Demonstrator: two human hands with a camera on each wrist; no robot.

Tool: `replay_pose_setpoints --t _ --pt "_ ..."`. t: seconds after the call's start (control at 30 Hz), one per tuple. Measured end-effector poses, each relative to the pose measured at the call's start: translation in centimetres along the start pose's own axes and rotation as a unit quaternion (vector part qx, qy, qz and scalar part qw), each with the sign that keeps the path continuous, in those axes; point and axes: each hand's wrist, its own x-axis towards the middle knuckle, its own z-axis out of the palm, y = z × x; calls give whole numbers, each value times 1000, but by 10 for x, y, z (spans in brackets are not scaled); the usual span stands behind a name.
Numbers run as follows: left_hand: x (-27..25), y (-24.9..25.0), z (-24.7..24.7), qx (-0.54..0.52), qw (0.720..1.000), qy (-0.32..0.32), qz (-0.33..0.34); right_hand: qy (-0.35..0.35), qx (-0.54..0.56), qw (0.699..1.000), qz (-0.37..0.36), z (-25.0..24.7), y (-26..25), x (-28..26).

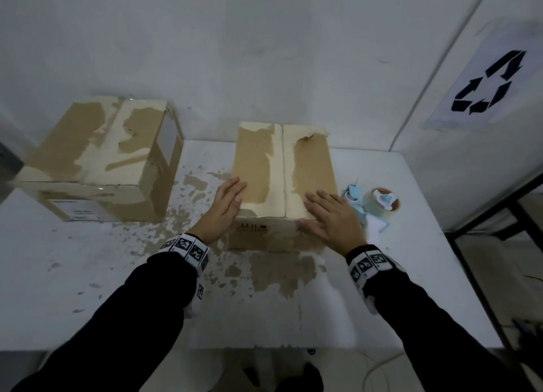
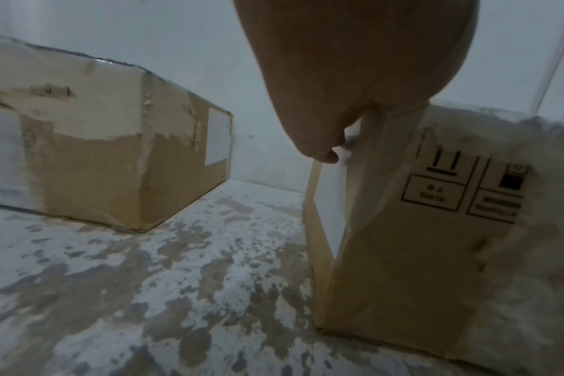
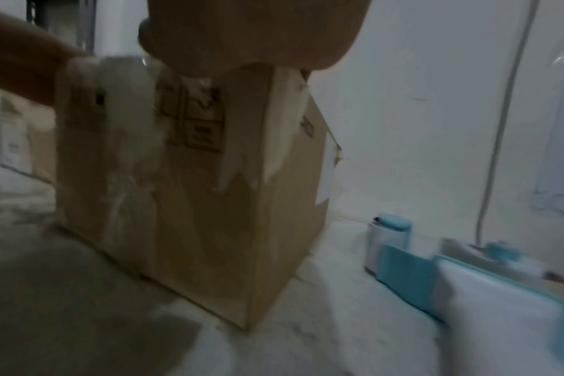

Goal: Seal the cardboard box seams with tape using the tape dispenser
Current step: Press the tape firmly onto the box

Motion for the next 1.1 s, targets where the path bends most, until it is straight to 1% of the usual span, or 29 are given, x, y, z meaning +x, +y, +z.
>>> replay_pose_setpoints --t 0.1,0.17,0.2,0.27,0.3,0.37,0.43,0.5,0.57,0.67,0.7,0.77,0.8,0.83,0.9,0.97,1.03,1.07,1.1 --pt "-2 2 0 -17 1000 0 -5 24 -32 997 71 5 -26 12" --pt "-3 5 0 -24 1000 -2 -9 39 -31 993 103 10 -35 12" --pt "-4 7 -1 -19 1000 -5 -13 51 -23 993 105 11 -36 10" --pt "-5 9 0 0 1000 -9 -25 69 -23 994 79 14 -35 4" --pt "-5 10 1 -4 999 -3 -35 56 -36 996 59 14 -34 2" --pt "-6 14 2 -51 997 4 -58 -12 -52 998 37 12 -34 4" --pt "-6 18 2 -123 988 0 -90 -80 -61 994 36 11 -33 7" --pt "-5 20 2 -146 983 -2 -112 -121 -64 990 34 9 -34 10" --pt "-5 20 2 -147 982 -5 -120 -135 -64 989 14 8 -41 17" --pt "-7 20 0 -141 984 -6 -109 -170 -55 983 -29 11 -66 34" --pt "-7 20 -1 -131 985 -2 -114 -181 -47 982 -31 13 -73 40" --pt "-9 23 0 -136 979 14 -149 -188 -25 982 -21 16 -80 44" --pt "-12 25 2 -161 970 26 -180 -189 -14 982 -20 17 -80 44" --pt "-16 28 6 -209 956 31 -204 -187 -1 982 -23 18 -79 44" --pt "-28 21 14 -287 933 30 -212 -190 15 981 -30 17 -76 42" --pt "-43 9 19 -307 927 13 -213 -189 15 982 -26 16 -76 43" --pt "-52 -9 21 -260 935 -26 -239 -195 17 980 -19 15 -77 44" --pt "-55 -15 19 -239 940 -44 -240 -197 18 980 -16 15 -77 44" --pt "-54 -20 15 -248 939 -53 -234 -198 18 980 -15 16 -77 43"
